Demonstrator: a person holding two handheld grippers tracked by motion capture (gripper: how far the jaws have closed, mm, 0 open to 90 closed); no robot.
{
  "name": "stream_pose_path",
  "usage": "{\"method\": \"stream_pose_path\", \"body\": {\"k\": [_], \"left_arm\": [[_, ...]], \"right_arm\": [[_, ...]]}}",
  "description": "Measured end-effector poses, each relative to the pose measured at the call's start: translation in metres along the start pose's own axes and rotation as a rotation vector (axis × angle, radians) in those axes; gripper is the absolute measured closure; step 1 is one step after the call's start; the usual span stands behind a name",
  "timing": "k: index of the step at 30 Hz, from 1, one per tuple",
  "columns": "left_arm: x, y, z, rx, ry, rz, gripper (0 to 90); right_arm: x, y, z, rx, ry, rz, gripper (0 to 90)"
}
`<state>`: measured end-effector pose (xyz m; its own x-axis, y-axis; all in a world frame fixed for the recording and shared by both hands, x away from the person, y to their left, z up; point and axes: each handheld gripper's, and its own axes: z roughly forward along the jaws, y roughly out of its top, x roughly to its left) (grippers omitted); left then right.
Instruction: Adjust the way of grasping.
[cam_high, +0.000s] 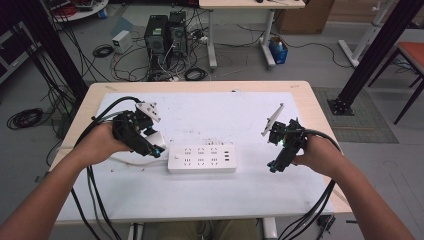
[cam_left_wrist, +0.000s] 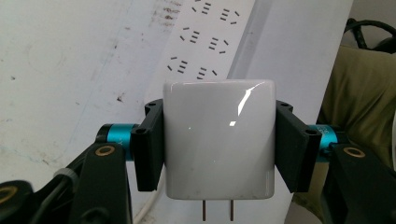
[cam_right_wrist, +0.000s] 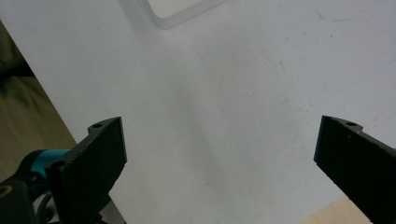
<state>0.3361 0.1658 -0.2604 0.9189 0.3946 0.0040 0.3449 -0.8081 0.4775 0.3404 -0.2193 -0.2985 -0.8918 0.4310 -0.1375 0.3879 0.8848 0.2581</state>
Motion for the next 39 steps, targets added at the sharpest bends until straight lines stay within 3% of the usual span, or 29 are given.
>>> {"method": "stream_pose_path", "body": {"k": [4, 9, 15, 20, 23, 30, 34, 39], "left_arm": [[0.001, 0.005, 0.002, 0.017, -0.007, -0.016, 42.5], [0.0, 0.013, 0.011, 0.017, -0.027, -0.003, 42.4], [-0.004, 0.027, 0.018, 0.037, -0.06, 0.061, 42.4], [-0.011, 0.041, 0.026, 0.04, -0.083, 0.124, 42.4], [-0.016, 0.048, 0.03, 0.035, -0.097, 0.171, 42.4], [-0.024, 0.065, 0.044, 0.051, -0.119, 0.249, 42.4], [-0.029, 0.074, 0.051, 0.054, -0.132, 0.285, 42.4], [-0.03, 0.082, 0.06, 0.067, -0.139, 0.295, 42.5]], "right_arm": [[0.0, 0.001, -0.001, -0.015, -0.014, 0.008, 1.7], [0.001, 0.002, -0.004, -0.057, -0.018, 0.083, 1.7], [0.001, 0.001, -0.006, -0.091, -0.035, 0.157, 1.7], [-0.001, -0.003, -0.009, -0.149, -0.028, 0.257, 1.7], [-0.002, -0.006, -0.01, -0.195, -0.009, 0.315, 1.7], [0.001, -0.009, -0.01, -0.295, 0.039, 0.392, 1.7], [0.003, -0.01, -0.011, -0.359, 0.103, 0.476, 1.7], [0.005, -0.01, -0.007, -0.417, 0.204, 0.57, 1.7]]}}
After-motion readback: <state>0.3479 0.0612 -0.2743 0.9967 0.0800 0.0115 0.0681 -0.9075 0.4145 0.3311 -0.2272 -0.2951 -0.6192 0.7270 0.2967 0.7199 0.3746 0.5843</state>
